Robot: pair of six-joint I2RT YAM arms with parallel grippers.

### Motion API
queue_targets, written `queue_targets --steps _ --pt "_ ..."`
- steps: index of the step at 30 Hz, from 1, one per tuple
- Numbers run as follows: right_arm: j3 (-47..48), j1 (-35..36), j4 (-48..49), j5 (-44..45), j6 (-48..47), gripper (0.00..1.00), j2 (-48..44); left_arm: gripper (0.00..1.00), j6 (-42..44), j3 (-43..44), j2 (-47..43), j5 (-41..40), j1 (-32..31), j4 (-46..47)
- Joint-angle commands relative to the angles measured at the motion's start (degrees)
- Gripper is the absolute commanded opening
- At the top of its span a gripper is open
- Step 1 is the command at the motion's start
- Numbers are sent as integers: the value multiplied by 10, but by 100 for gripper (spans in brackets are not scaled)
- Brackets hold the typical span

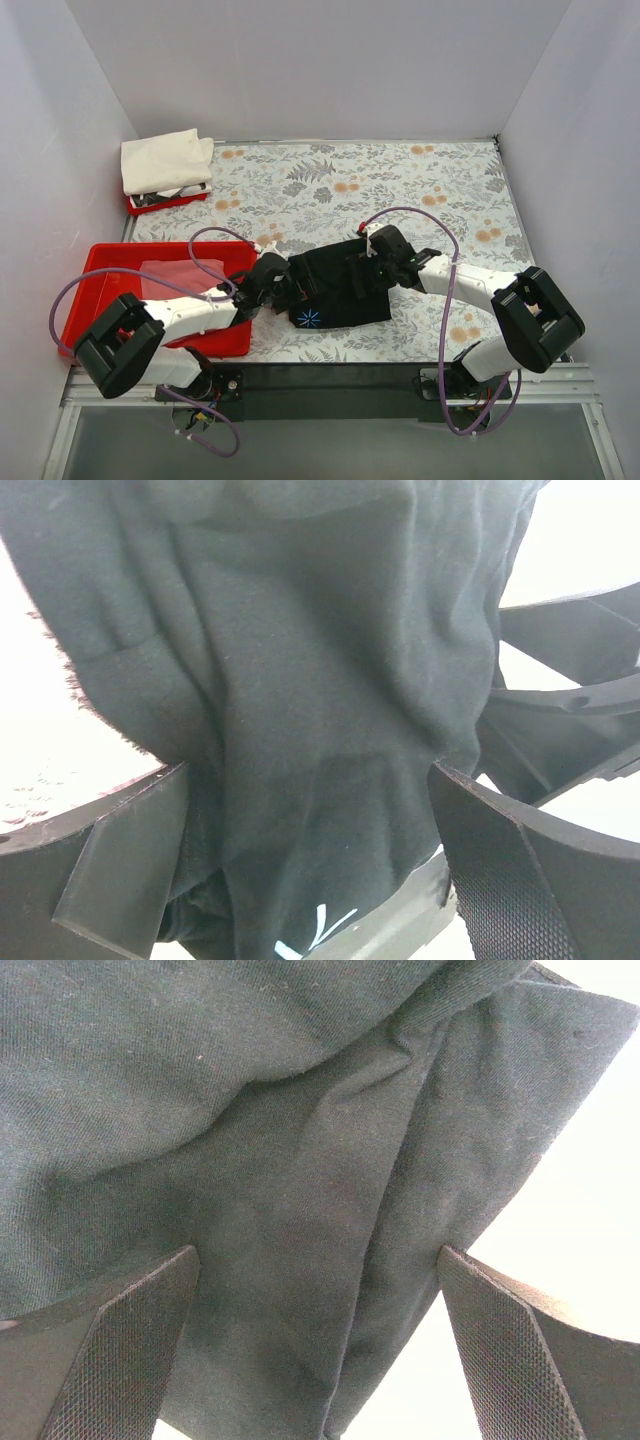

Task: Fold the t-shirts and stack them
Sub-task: Neatly place the folded tshirt to the corner

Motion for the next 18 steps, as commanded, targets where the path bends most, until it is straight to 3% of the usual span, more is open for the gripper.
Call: queue_targets --steps 1,12,16,18 --pt "-13 9 6 -8 8 94 13 92 -4 -11 20 -6 -7 5" --pt "-1 29 12 -9 14 93 47 85 1 8 75 20 -16 63" --pt "2 37 12 -9 16 93 54 72 9 15 90 16 -18 67" --pt "3 38 12 -9 16 93 55 59 10 19 102 16 -20 70"
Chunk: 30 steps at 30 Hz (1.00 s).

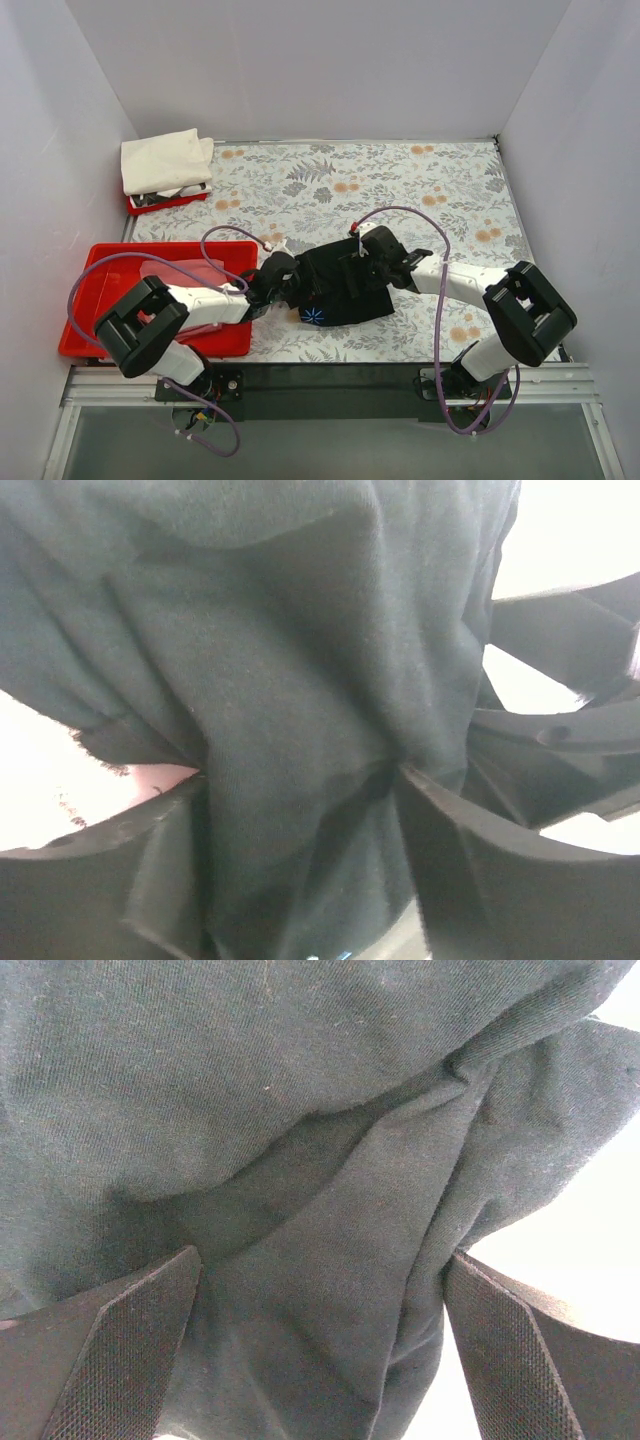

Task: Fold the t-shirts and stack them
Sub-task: Neatly place the folded tshirt to the corner

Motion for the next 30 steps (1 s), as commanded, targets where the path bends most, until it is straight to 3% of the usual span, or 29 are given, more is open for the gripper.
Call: queue_targets --steps 1,2,6,8,14,18,26,30 --pt "-9 11 -17 -34 17 93 30 56 10 7 24 2 -8 -23" --pt "-10 12 -17 -33 17 93 30 51 12 9 31 0 -9 -23" --pt "-13 14 -17 -34 19 93 29 9 19 17 46 -8 -10 -22" --pt "-14 14 -17 -33 19 93 28 0 32 22 47 -16 -10 -28" --pt "-21 14 -23 -16 19 93 3 0 161 87 13 -120 -6 -102" --pt "-18 14 -35 -1 16 94 -20 0 256 145 10 -148 42 -142" --pt "-33 14 -47 16 15 95 -73 0 431 271 80 -105 125 -174" --pt "-38 14 -51 19 14 95 -88 0 492 381 139 -71 181 -213"
